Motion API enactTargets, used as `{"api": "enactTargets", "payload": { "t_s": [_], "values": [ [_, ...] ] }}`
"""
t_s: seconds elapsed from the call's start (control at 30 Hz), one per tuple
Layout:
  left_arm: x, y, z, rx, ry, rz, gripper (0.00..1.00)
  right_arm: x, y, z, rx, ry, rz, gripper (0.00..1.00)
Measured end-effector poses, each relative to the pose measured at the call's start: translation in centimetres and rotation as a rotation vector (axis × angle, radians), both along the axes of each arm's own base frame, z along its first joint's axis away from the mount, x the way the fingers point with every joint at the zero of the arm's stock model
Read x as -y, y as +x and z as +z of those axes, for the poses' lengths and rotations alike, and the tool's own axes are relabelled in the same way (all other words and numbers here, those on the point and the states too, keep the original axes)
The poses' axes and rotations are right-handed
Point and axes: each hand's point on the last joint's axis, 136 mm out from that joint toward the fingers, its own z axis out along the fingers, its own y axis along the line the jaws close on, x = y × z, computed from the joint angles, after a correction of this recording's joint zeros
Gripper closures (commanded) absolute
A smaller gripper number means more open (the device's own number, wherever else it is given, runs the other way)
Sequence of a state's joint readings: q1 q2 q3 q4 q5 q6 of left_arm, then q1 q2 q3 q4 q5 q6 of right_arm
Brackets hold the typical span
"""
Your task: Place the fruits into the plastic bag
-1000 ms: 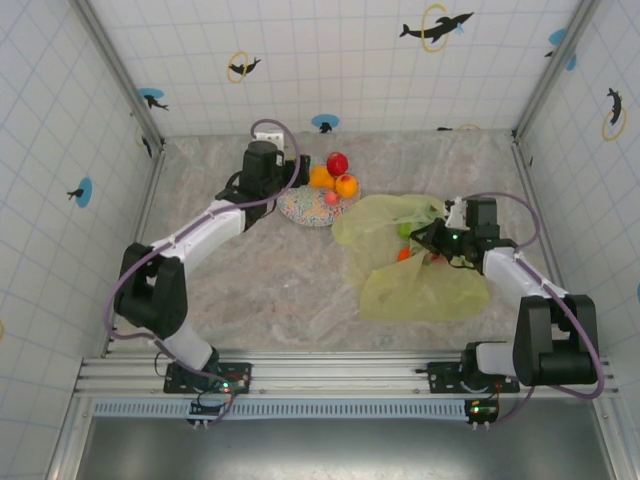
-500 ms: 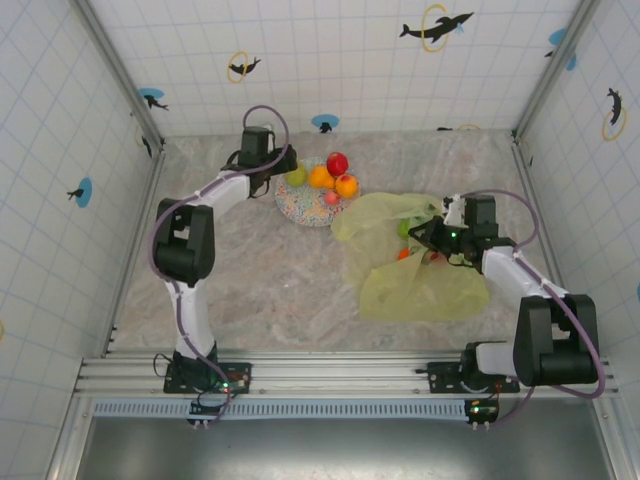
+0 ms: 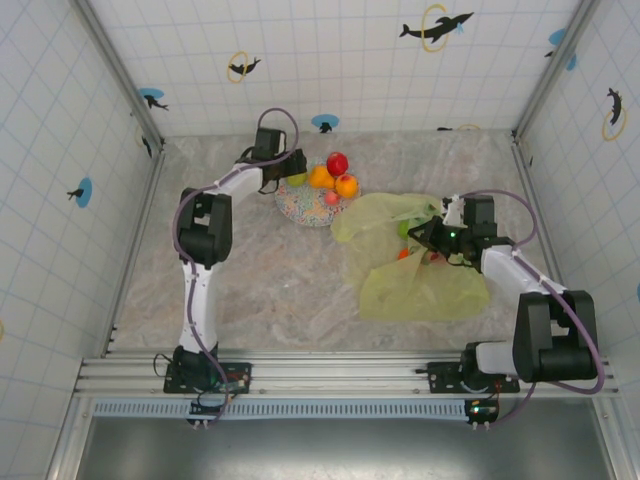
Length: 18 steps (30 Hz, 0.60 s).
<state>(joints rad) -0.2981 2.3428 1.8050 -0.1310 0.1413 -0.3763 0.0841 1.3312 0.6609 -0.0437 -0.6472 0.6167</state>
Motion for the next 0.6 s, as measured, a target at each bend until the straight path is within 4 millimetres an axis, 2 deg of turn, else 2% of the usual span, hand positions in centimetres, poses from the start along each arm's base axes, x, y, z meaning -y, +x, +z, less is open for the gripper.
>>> {"api": "enactTargets", "payload": {
  "t_s": [0.13,0.37,0.6],
  "values": [
    [0.2,-0.2,-1.5,-0.025,0.001,-0.013,0.18,0.0,0.0,-0.2,-0.005,0.000,0.001,1.00],
    [0.7,-0.3,-1.7,-0.035,-0.017,-0.035,0.20,0.0,0.0,-0.3,-0.008,-0.001,0.000,1.00],
    [0.8,-0.7,-2.1,-0.055,-0.016,-0.046,0.28,0.0,0.0,-0.3,-0.008,-0.001,0.001,1.00]
  ]
}}
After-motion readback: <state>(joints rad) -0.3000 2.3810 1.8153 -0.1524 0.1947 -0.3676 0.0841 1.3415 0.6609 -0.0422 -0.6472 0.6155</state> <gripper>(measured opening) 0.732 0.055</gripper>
